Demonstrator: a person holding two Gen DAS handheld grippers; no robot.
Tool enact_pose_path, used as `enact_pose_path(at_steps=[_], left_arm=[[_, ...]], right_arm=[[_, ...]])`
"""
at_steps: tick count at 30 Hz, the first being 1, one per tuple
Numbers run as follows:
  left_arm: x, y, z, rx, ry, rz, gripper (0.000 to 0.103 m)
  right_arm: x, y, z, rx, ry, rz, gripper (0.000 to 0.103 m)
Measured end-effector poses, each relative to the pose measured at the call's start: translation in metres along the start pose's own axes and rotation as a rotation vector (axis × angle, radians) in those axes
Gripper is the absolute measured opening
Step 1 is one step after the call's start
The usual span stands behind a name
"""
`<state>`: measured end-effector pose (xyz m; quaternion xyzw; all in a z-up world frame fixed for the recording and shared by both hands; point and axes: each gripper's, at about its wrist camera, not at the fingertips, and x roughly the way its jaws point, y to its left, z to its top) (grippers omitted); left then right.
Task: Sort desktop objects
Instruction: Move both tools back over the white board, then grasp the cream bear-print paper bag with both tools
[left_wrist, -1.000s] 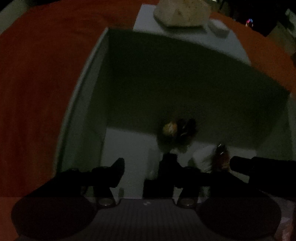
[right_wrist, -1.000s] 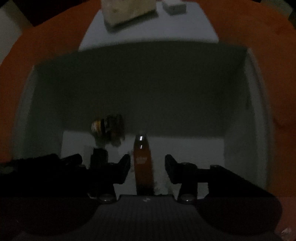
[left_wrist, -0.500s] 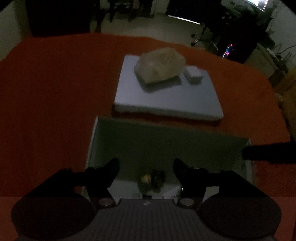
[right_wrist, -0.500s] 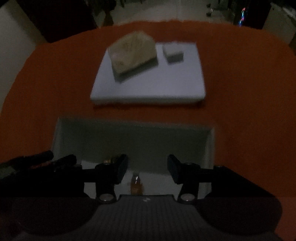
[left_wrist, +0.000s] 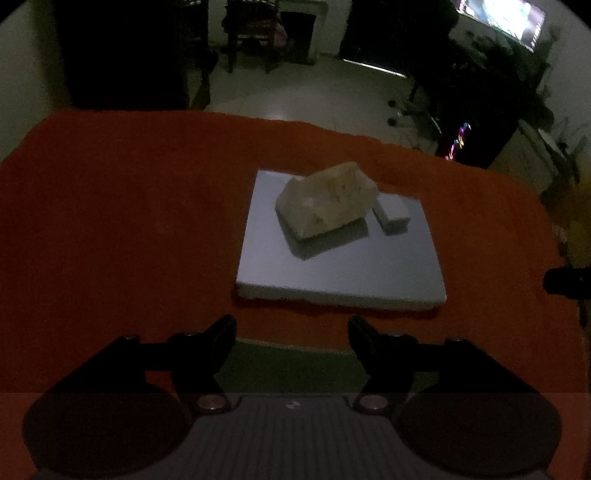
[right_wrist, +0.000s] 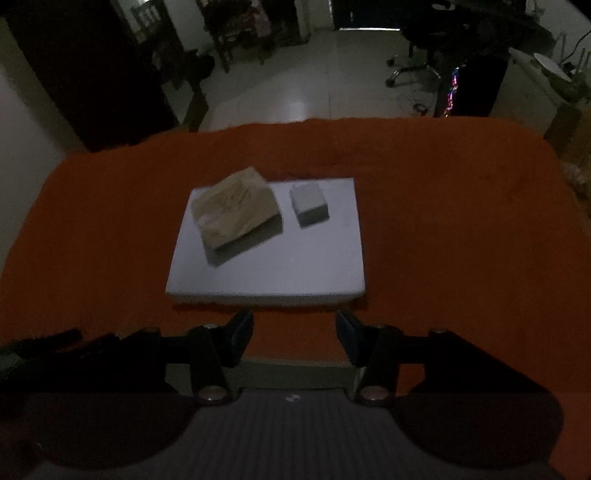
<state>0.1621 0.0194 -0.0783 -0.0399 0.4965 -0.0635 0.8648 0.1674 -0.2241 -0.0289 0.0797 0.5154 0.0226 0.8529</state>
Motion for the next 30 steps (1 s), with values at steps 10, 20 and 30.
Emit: enact_pose_path(at_steps=[10, 20, 30], left_arm=[[0.053, 0.003, 0.034, -0.117, -0.037, 0.008, 0.069], [0.133, 0.018, 0.065, -0.3, -0.053, -0.003, 0.069], [0.191, 0.003, 0.077, -0.393, -0.103, 0.115, 0.069]], right_arm=[[0.059, -0.002, 0.027, -0.014, 0.0, 0.057, 0.054], [0.138, 0.023, 0.077, -0.104, -0.023, 0.077, 0.054], [0.229, 0.035, 0.111, -0.249, 0.039, 0.093, 0.054]])
